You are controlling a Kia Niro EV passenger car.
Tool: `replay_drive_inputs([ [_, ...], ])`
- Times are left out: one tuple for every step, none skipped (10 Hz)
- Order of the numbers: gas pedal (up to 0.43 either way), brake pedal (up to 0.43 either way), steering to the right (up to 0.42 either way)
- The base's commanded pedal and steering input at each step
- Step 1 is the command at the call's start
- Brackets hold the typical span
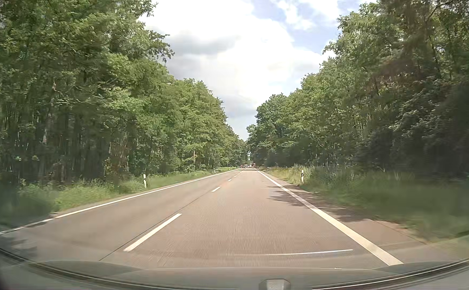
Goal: Follow the waypoints while adhering to traffic rules and regulations
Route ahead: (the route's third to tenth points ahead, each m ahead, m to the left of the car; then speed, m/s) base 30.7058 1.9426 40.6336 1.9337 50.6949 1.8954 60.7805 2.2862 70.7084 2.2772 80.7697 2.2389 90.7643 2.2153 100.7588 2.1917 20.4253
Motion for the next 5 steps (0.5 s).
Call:
replay_drive_inputs([
  [0.13, 0.037, -0.001],
  [0.13, 0.037, 0.0],
  [0.13, 0.03, 0.0],
  [0.13, 0.037, 0.0],
  [0.13, 0.037, -0.001],
])
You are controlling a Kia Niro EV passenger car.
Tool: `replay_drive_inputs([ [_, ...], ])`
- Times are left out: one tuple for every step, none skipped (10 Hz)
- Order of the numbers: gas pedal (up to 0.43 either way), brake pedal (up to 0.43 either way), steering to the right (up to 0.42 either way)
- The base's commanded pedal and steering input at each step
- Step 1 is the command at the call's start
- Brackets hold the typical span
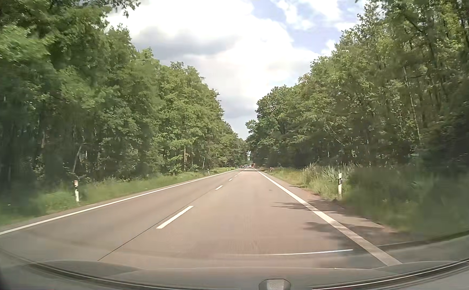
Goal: Follow the waypoints while adhering to traffic rules and regulations
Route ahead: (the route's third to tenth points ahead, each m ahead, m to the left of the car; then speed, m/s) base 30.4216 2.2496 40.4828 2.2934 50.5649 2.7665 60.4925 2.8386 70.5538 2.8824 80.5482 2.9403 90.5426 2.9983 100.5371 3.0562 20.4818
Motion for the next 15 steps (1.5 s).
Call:
replay_drive_inputs([
  [0.13, 0.037, 0.0],
  [0.13, 0.03, -0.001],
  [0.13, 0.037, -0.001],
  [0.13, 0.037, -0.001],
  [0.13, 0.037, -0.001],
  [0.13, 0.037, -0.001],
  [0.13, 0.037, -0.001],
  [0.13, 0.037, -0.001],
  [0.13, 0.037, -0.001],
  [0.13, 0.03, -0.001],
  [0.13, 0.037, -0.001],
  [0.13, 0.037, -0.001],
  [0.13, 0.037, -0.001],
  [0.13, 0.037, -0.001],
  [0.13, 0.037, -0.001],
])
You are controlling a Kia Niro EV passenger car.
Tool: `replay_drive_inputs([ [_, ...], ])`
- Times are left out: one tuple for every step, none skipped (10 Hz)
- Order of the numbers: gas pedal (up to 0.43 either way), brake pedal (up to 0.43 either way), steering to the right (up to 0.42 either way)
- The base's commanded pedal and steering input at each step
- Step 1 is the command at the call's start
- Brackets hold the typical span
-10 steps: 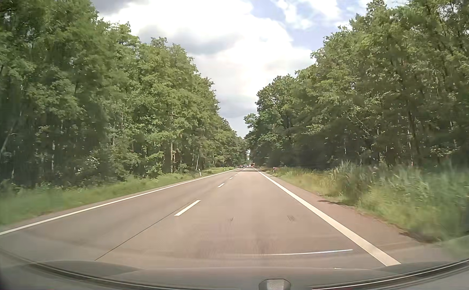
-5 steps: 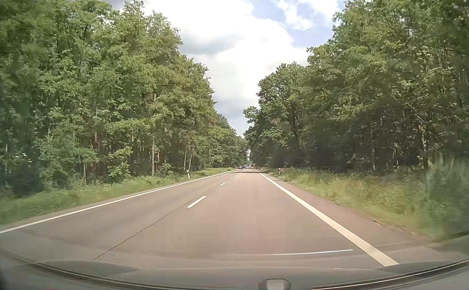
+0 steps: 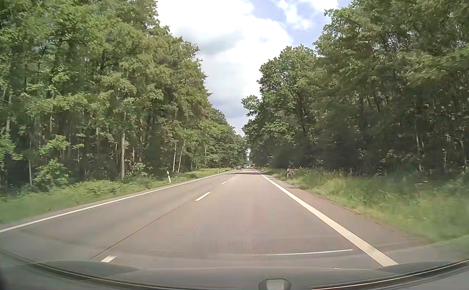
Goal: Follow the waypoints while adhering to traffic rules and regulations
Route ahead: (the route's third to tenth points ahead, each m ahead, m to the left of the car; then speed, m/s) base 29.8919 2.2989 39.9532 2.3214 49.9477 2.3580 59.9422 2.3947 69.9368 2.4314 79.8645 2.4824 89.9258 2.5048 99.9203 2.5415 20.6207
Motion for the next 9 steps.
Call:
replay_drive_inputs([
  [0.118, 0.037, -0.001],
  [0.098, 0.037, -0.001],
  [0.087, 0.03, -0.001],
  [0.087, 0.037, -0.001],
  [0.067, 0.037, -0.001],
  [0.047, 0.037, -0.001],
  [0.028, 0.037, -0.001],
  [0.02, 0.03, -0.001],
  [0.0, 0.037, -0.001],
])
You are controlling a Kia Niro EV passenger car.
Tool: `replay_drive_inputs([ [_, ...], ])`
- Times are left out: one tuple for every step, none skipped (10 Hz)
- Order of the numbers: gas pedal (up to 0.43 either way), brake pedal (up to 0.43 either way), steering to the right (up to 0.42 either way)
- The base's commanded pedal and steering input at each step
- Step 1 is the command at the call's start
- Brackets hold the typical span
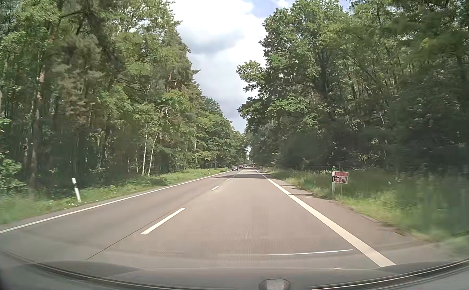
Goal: Follow the waypoints while adhering to traffic rules and regulations
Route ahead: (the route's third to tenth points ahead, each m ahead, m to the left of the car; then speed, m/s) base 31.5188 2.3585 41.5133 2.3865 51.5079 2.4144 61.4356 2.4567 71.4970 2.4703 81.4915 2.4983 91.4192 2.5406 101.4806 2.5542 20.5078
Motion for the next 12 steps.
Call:
replay_drive_inputs([
  [0.0, 0.03, -0.001],
  [0.0, 0.037, -0.001],
  [0.0, 0.037, -0.001],
  [0.0, 0.037, -0.001],
  [0.0, 0.037, -0.001],
  [0.0, 0.037, -0.001],
  [0.0, 0.037, -0.001],
  [0.0, 0.037, -0.001],
  [0.0, 0.03, 0.0],
  [0.0, 0.037, -0.001],
  [0.0, 0.037, -0.001],
  [0.0, 0.03, -0.001],
])
